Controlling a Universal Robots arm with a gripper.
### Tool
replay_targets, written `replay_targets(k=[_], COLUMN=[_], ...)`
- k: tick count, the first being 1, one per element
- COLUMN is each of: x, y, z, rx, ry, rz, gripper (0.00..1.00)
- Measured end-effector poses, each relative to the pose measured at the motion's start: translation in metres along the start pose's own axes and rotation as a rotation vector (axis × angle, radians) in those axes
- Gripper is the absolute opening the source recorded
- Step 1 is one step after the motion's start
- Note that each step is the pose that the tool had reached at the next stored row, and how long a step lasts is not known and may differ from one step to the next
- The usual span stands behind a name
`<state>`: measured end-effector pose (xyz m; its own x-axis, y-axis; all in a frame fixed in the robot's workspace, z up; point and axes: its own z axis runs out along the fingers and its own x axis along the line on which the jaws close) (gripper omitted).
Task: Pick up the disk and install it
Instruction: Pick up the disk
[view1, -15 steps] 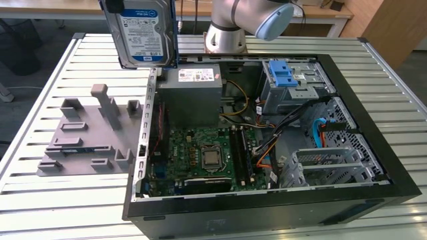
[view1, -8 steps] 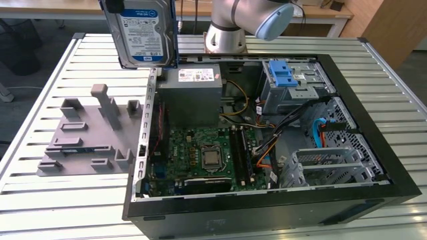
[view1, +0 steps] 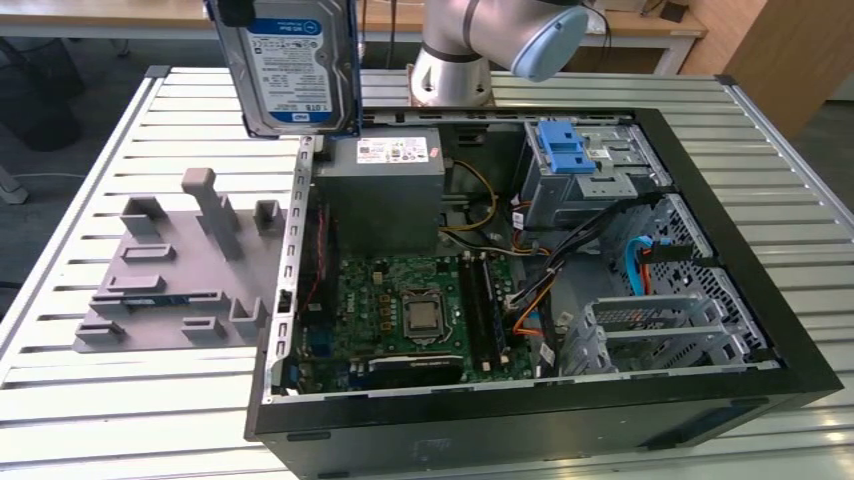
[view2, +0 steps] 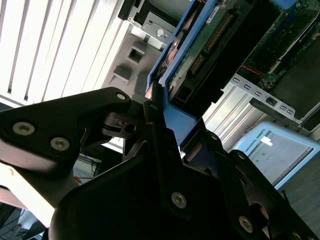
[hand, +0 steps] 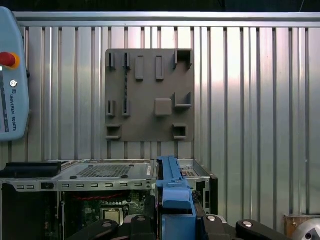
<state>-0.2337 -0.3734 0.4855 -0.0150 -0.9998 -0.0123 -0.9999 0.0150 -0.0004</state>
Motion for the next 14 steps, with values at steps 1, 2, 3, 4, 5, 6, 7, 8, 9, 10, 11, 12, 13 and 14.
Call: replay_targets(k=[1, 2, 3, 4, 5, 6, 7, 8, 9, 10, 11, 12, 13, 14], x=[0.0, 0.0, 0.0, 0.0, 0.0, 0.0, 0.0, 0.0, -0.0001, -0.0001, -0.0001, -0.0001, -0.0001, -0.0002], y=[-0.0001, -0.0003, -0.0005, -0.0007, -0.0008, -0.0012, -0.0014, -0.0014, -0.0015, -0.0018, -0.002, -0.002, -0.002, -0.0022], z=[0.0, 0.0, 0.0, 0.0, 0.0, 0.0, 0.0, 0.0, 0.0, 0.0, 0.0, 0.0001, 0.0001, 0.0001], rx=[-0.0001, -0.0001, -0.0001, -0.0001, -0.0001, 0.0, -0.0001, 0.0, 0.0, -0.0001, -0.0001, 0.0, 0.0, -0.0001], ry=[0.0, 0.0, 0.0, 0.0001, 0.0, 0.0, 0.0, 0.0, 0.0, 0.0, 0.0, 0.0, 0.0, 0.0], rz=[0.0, 0.0, 0.0, 0.0, 0.0, 0.0, 0.0, 0.0, 0.0, 0.0, 0.0, 0.0, 0.0, 0.0], gripper=[0.36, 0.36, 0.36, 0.36, 0.36, 0.36, 0.36, 0.36, 0.36, 0.36, 0.36, 0.36, 0.36, 0.36])
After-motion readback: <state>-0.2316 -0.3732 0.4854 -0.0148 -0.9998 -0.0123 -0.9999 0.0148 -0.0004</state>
